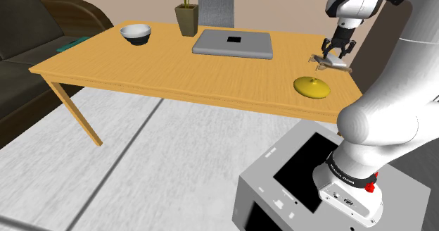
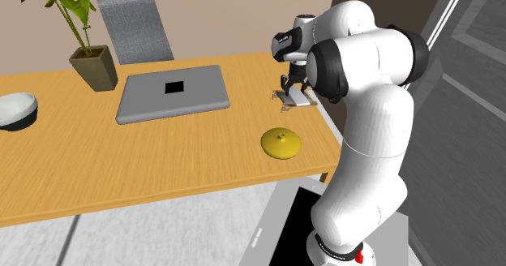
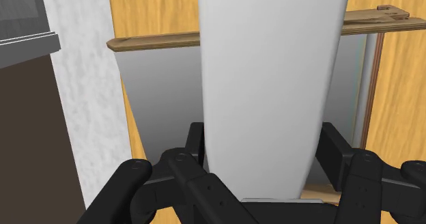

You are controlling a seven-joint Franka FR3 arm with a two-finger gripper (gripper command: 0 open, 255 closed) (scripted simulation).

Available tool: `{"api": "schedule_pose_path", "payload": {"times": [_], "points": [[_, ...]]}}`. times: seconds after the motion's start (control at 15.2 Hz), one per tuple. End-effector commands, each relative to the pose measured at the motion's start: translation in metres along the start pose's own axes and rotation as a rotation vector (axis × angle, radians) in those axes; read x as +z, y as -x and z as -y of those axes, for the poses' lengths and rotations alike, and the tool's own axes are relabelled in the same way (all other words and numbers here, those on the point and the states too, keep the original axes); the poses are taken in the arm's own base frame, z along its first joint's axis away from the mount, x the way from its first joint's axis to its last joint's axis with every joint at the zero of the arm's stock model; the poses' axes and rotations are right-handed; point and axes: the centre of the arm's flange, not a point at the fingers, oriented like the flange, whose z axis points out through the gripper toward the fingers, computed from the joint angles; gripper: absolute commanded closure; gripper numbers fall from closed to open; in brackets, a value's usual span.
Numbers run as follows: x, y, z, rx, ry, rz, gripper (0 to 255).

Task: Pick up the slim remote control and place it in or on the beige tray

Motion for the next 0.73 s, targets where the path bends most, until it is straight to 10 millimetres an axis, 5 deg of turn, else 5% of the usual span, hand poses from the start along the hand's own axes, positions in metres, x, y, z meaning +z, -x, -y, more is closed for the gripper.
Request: {"api": "schedule_pose_path", "payload": {"times": [0.0, 0.07, 0.4, 0.66], "points": [[0.001, 0.0, 0.0, 0.0, 0.0, 0.003, 255], [0.001, 0.0, 0.0, 0.0, 0.0, 0.003, 0], [0.001, 0.0, 0.0, 0.0, 0.0, 0.003, 0], [-0.049, 0.0, 0.0, 0.0, 0.0, 0.003, 0]]}}
